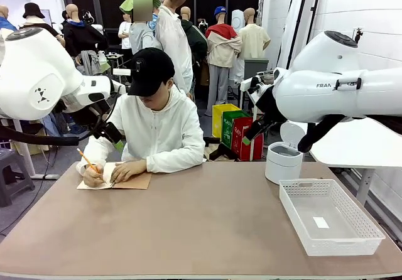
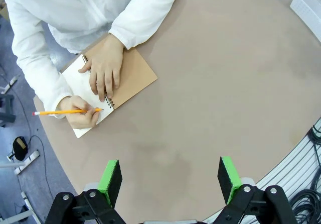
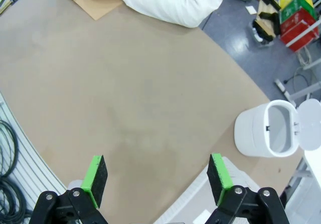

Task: Sort the paper based on its condition.
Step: If a person hands you a paper, place it in the Organizing basket , and if it's crumpled, put it in the Trash can.

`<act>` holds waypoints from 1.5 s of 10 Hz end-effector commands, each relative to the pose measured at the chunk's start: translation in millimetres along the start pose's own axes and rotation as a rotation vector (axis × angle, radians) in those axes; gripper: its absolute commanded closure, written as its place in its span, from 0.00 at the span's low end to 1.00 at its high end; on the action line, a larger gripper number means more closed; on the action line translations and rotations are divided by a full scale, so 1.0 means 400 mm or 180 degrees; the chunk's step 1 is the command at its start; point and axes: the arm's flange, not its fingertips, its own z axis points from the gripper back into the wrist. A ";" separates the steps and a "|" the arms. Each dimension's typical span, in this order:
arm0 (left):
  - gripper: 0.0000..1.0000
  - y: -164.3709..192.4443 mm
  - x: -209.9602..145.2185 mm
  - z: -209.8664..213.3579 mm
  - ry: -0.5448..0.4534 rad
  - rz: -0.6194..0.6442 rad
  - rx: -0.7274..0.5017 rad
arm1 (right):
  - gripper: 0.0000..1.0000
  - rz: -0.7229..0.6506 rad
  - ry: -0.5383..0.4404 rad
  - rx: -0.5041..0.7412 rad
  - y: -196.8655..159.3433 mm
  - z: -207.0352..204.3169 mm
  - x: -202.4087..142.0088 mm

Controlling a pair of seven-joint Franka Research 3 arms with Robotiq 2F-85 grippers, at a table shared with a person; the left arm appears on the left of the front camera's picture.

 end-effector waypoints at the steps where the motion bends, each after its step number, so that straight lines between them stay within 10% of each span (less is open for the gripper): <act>1: 0.00 0.009 -0.002 0.006 -0.0014 -0.0021 -0.0193 | 0.00 0.0111 -0.0100 0.0279 -0.012 -0.001 -0.005; 15: 0.00 0.011 -0.008 -0.009 0.0025 0.0042 -0.0137 | 0.00 0.0112 -0.0261 0.0385 -0.017 0.003 -0.005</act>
